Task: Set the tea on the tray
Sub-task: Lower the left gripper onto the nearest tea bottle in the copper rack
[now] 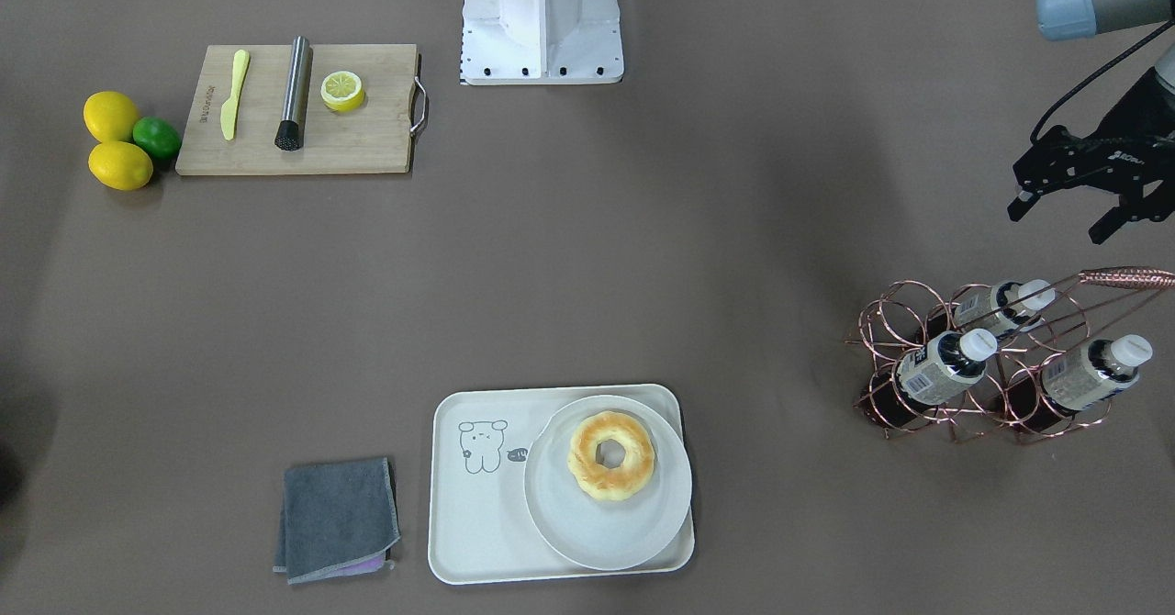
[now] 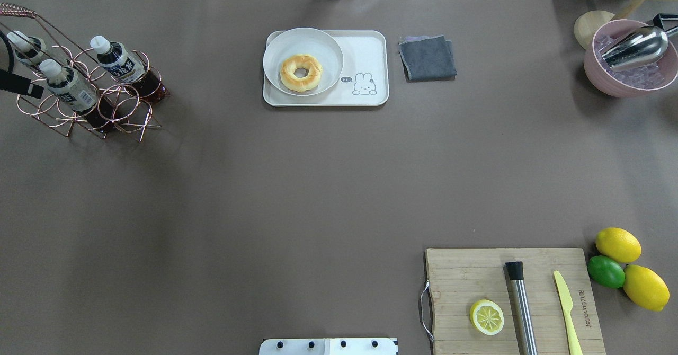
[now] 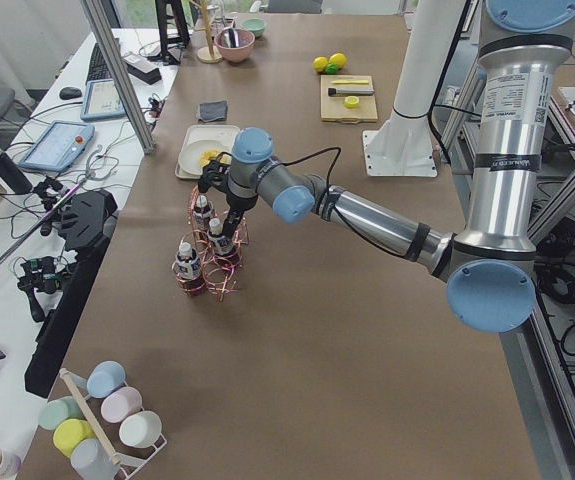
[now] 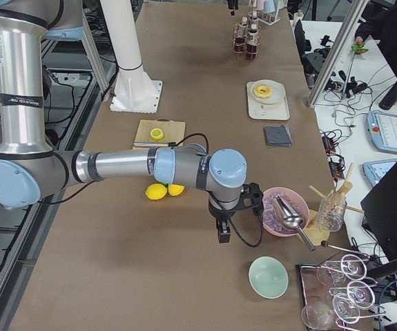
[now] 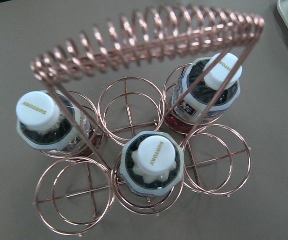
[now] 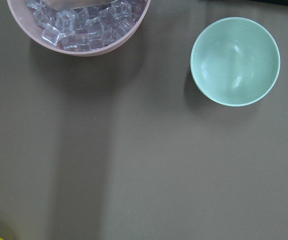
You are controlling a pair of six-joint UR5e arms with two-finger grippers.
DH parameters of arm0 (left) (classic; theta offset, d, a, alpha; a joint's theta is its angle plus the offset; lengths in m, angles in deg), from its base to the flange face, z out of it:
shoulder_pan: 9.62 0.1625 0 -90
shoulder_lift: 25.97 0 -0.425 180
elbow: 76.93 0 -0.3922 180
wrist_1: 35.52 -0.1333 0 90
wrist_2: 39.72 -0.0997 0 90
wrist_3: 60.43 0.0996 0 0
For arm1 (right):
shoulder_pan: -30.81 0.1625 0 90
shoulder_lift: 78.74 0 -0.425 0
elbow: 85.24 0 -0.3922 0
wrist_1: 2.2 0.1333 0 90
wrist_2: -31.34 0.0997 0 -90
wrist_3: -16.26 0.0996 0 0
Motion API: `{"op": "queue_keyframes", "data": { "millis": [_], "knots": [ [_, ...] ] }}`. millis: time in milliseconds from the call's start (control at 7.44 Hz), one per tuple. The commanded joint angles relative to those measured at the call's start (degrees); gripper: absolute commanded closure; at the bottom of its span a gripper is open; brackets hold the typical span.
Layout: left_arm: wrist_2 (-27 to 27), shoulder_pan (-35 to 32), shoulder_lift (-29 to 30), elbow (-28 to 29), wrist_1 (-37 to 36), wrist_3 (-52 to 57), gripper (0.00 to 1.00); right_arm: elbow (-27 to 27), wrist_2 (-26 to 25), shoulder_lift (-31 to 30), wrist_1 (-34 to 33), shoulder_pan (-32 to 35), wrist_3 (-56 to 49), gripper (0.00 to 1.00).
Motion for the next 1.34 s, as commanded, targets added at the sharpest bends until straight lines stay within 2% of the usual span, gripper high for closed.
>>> {"op": "queue_keyframes", "data": {
  "millis": [0,134,672,940,1209],
  "knots": [
    [-2.0,1.3,2.3,3.3,3.0,-3.8,0.02,0.1,0.2,-0.1,0.0,0.3,0.0,0.0],
    [-4.4,1.5,3.2,5.0,4.9,-4.0,0.02,0.0,0.2,-0.1,-0.1,0.3,0.0,0.0],
    [-8.3,3.1,7.0,7.7,4.8,-5.0,0.03,-0.2,0.3,0.1,-0.1,0.3,0.0,0.0],
    [-8.3,3.1,7.0,8.9,5.2,-4.7,0.05,-0.1,0.4,0.1,-0.2,0.3,0.1,0.0],
    [-7.8,3.1,6.9,9.0,5.3,-4.7,0.11,-0.1,0.4,0.5,-0.3,0.3,0.2,0.0]
  ]
}}
